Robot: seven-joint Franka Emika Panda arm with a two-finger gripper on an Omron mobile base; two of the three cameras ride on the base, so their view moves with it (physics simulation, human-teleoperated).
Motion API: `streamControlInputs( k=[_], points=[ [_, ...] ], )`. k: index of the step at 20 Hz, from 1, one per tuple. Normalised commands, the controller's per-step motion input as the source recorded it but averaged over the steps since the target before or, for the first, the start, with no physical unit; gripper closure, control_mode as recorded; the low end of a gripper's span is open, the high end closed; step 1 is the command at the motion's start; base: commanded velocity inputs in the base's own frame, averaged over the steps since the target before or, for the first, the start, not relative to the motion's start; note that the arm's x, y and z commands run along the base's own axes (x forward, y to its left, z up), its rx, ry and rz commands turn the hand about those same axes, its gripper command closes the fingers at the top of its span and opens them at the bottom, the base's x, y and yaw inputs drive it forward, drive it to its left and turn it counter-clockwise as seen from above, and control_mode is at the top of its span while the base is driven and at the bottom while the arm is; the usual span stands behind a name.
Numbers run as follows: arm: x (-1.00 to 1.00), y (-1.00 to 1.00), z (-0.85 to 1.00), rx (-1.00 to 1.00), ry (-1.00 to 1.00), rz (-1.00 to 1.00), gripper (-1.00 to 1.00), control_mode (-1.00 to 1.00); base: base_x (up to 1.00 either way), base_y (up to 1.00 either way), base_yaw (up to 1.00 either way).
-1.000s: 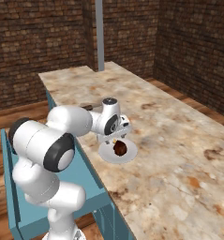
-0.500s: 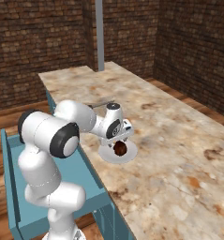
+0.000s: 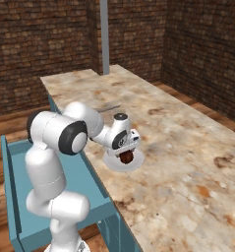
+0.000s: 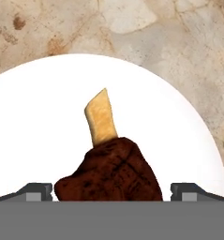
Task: Pick up the knife from the drawer and place it on the cutting board. Then place the meat from the plate to the cutting board.
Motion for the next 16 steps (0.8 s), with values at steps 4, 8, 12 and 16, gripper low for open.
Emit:
streamControlInputs(
  k=[4, 8, 12, 16],
  points=[
    [0.02, -0.02, -0.47, 0.0, 0.0, 0.05, -1.0, -1.0, 0.0, 0.0, 0.0],
    [0.0, -0.05, -0.52, 0.0, 0.0, 0.05, 1.0, -1.0, 0.0, 0.0, 0.0],
    [-0.06, -0.04, -0.09, 0.0, 0.0, 0.01, 1.0, -1.0, 0.0, 0.0, 0.0],
    [-0.3, 0.0, 0.73, -0.03, 0.01, -0.1, 1.0, -1.0, 0.0, 0.0, 0.0]
  ],
)
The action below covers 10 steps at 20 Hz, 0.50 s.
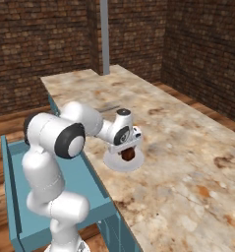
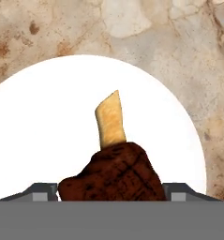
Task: Pick up the knife from the drawer and place it on the cutting board. Then place the meat from the plate to the cutting board.
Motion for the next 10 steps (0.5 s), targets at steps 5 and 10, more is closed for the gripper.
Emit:
streamControlInputs(
  k=[5, 10],
  points=[
    [-0.46, 0.05, 0.98, -0.08, 0.0, -0.23, 1.0, -1.0, 0.0, 0.0, 0.0],
    [-0.67, 0.1, 0.71, -0.03, -0.02, -0.46, 1.0, -1.0, 0.0, 0.0, 0.0]
  ],
)
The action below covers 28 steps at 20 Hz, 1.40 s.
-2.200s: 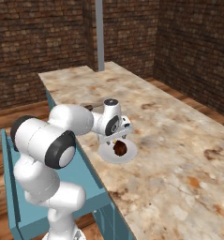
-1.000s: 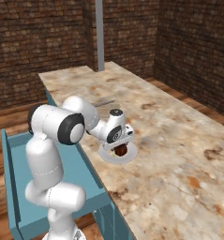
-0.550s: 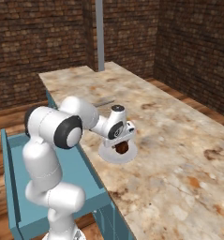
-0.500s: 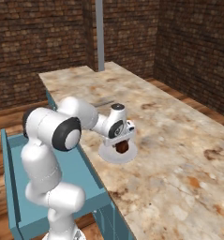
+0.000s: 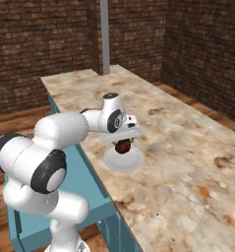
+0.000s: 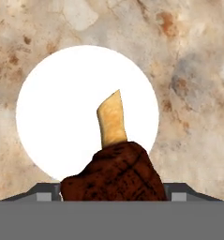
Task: Pick up the knife from the drawer and place it on the cutting board. Then place the meat from the plate to the cutting board.
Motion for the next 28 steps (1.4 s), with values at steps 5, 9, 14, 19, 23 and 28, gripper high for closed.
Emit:
streamControlInputs(
  k=[5, 9, 14, 19, 23, 28],
  points=[
    [-0.77, 0.28, 0.77, 0.01, -0.04, -0.4, 1.0, -1.0, 0.0, 0.0, 0.0],
    [-0.6, 0.57, 0.47, 0.02, -0.1, -0.17, 1.0, -1.0, 0.0, 0.0, 0.0],
    [-0.55, 0.52, 0.29, 0.01, -0.24, -0.12, 1.0, -1.0, 0.0, 0.0, 0.0],
    [-0.4, 0.0, 0.08, 0.08, -0.25, 0.0, 1.0, -1.0, 0.0, 0.0, 0.0],
    [-0.1, 0.0, 0.39, 0.09, -0.11, 0.0, 1.0, -1.0, 0.0, 0.0, 0.0],
    [-0.08, 0.03, 0.66, 0.02, 0.07, -0.01, 1.0, -1.0, 0.0, 0.0, 0.0]
  ],
)
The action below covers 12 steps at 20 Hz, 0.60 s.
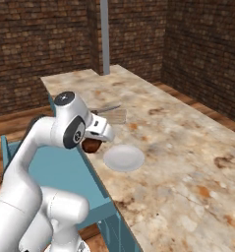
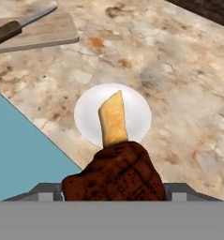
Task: Pick up the knife from the drawer and place it on the cutting board. Then place the meat from the plate to the cutting board.
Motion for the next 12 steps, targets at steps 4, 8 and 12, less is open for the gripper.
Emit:
streamControlInputs(
  k=[4, 8, 12],
  points=[
    [-0.25, 0.01, 0.21, 0.0, -0.01, -0.03, 1.0, 1.0, -0.75, 0.0, -0.08],
    [0.0, 0.0, 0.0, 0.0, 0.0, 0.0, 1.0, 1.0, -1.0, 0.12, -0.1],
    [0.0, 0.0, 0.0, 0.0, 0.0, 0.0, 1.0, 1.0, -1.0, 0.48, -0.08]
  ],
)
